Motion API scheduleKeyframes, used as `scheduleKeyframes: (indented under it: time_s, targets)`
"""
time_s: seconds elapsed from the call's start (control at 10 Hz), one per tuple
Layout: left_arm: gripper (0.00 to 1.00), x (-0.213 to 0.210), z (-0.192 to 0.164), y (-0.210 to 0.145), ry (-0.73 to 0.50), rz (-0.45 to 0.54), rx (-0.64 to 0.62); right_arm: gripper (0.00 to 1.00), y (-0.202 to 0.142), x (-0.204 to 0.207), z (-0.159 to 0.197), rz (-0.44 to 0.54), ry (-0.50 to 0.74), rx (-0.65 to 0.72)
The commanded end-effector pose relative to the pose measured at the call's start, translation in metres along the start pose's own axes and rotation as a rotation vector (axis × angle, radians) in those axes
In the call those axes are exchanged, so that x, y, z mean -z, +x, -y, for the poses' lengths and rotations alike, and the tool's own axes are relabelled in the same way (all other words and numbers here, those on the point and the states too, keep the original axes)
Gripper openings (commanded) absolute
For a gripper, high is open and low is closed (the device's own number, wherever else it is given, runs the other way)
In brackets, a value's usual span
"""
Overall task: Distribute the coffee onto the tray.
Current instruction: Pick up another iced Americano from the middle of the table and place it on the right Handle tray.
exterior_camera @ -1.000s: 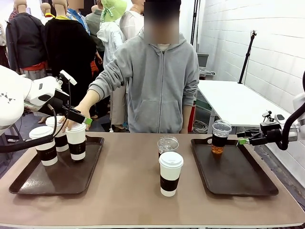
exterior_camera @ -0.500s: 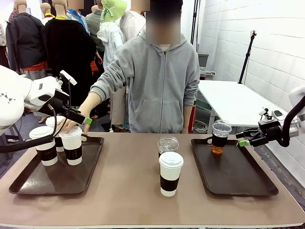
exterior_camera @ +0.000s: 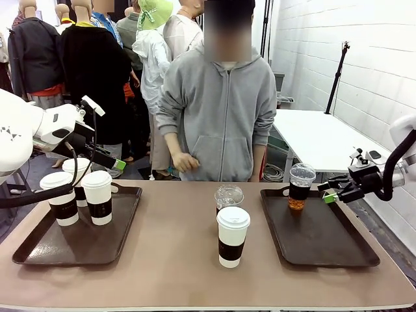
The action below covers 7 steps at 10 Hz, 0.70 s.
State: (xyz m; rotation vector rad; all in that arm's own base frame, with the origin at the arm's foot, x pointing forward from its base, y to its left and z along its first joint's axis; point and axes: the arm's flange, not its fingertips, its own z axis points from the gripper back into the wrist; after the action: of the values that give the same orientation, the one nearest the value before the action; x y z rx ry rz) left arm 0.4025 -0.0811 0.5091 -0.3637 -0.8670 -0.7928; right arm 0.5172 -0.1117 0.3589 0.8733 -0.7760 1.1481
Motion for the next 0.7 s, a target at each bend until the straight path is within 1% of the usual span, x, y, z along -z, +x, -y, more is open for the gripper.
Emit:
scheduleKeyframes:
  time_s: [0.0, 0.2, 0.5, 0.6]
  targets:
    - [1.00, 0.001, -0.002, -0.002, -0.004, 0.000, -0.004, 1.00, -0.001, 0.016, -0.013, -0.017, 0.018, -0.038]
    - [1.00, 0.001, -0.002, -0.002, -0.004, 0.000, -0.004, 1.00, 0.000, 0.029, -0.017, -0.025, 0.044, -0.053]
    - [1.00, 0.001, -0.002, -0.002, -0.004, 0.000, -0.004, 1.00, -0.004, 0.044, -0.015, 0.015, 0.035, -0.081]
    - [1.00, 0.001, -0.002, -0.002, -0.004, 0.000, -0.004, 1.00, -0.007, 0.049, -0.016, 0.030, 0.012, -0.086]
